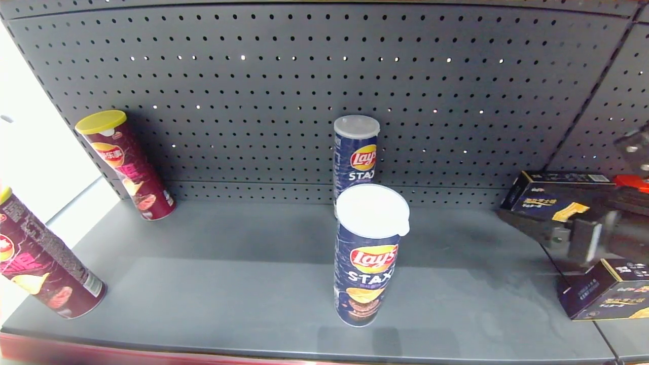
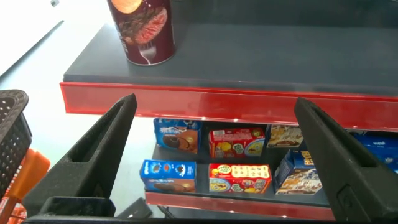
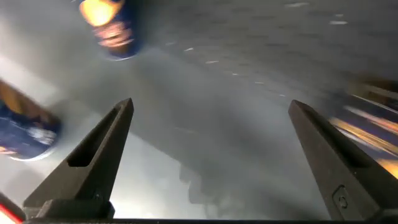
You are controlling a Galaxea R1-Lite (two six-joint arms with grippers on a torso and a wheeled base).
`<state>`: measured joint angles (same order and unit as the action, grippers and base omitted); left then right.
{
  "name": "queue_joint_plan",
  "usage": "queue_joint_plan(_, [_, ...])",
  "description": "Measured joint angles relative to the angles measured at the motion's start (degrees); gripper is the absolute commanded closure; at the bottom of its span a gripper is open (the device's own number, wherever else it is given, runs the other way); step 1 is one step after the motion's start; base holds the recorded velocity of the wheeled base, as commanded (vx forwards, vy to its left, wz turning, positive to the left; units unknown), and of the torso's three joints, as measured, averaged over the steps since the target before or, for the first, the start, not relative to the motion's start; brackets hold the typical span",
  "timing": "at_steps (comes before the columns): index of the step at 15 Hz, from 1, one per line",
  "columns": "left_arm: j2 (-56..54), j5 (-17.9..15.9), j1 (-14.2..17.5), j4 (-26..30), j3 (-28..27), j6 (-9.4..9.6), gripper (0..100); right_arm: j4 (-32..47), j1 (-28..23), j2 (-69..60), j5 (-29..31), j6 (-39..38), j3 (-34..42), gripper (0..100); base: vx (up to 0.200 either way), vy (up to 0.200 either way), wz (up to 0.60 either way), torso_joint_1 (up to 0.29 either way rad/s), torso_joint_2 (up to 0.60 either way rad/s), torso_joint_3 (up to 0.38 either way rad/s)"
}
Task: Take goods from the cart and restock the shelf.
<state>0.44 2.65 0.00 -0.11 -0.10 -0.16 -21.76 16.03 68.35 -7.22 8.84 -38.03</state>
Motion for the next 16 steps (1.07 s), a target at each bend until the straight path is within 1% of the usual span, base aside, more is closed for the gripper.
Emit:
queue_joint_plan(1, [0.0,0.0,0.0,0.0,0.0,0.0,0,0.0,-3.0,-5.2,0.1,0.0,3.1,0,0.0,0.0,0.0,0.0,0.0,0.0])
queue_joint_plan(3, [0.1,-0.1,0.0,0.0,0.0,0.0,0,0.2,-7.4,-16.3,1.6,0.1,10.5,0,0.0,0.0,0.0,0.0,0.0,0.0])
queue_joint_plan(5, [0.1,-0.1,-0.1,0.0,0.0,0.02,0,2.5,-10.3,-28.9,3.6,0.2,18.3,0,0.0,0.0,0.0,0.0,0.0,0.0])
queue_joint_plan(7, [0.1,-0.1,-0.1,0.0,0.0,0.02,0,10.0,-12.0,-41.6,4.9,0.2,23.7,0,0.0,0.0,0.0,0.0,0.0,0.0])
queue_joint_plan(9, [0.1,-0.2,-0.1,0.0,0.0,0.09,0,19.7,-13.2,-52.7,5.3,-0.2,26.4,0,0.0,0.0,0.0,0.0,0.0,0.0])
queue_joint_plan(10, [0.1,-0.3,-0.1,0.0,0.0,0.27,0,23.0,-14.2,-57.6,5.2,-2.0,27.8,0,0.0,0.0,0.0,0.0,0.0,0.0])
queue_joint_plan(11, [0.2,-0.5,-0.1,0.0,0.0,0.45,0,23.2,-14.8,-61.1,5.1,-4.2,30.2,0,0.0,0.0,0.0,0.0,0.0,0.0])
queue_joint_plan(12, [0.2,-0.6,-0.1,0.0,0.0,0.48,0,21.2,-15.3,-63.4,5.2,-6.0,33.0,0,0.0,0.0,0.0,0.0,0.0,0.0])
queue_joint_plan(13, [0.2,-0.6,0.0,0.0,0.0,0.49,0,20.8,-15.6,-65.1,5.3,-7.1,35.6,0,0.0,0.0,0.0,0.0,0.0,0.0])
queue_joint_plan(14, [0.2,-0.6,0.0,0.0,0.0,0.59,0,22.3,-15.8,-66.2,5.5,-7.7,36.7,0,0.0,0.0,0.0,0.0,0.0,0.0])
queue_joint_plan(16, [0.2,-0.6,0.0,0.0,0.0,0.6,0,22.3,-16.1,-67.3,6.0,-8.2,37.5,0,0.0,0.0,0.0,0.0,0.0,0.0])
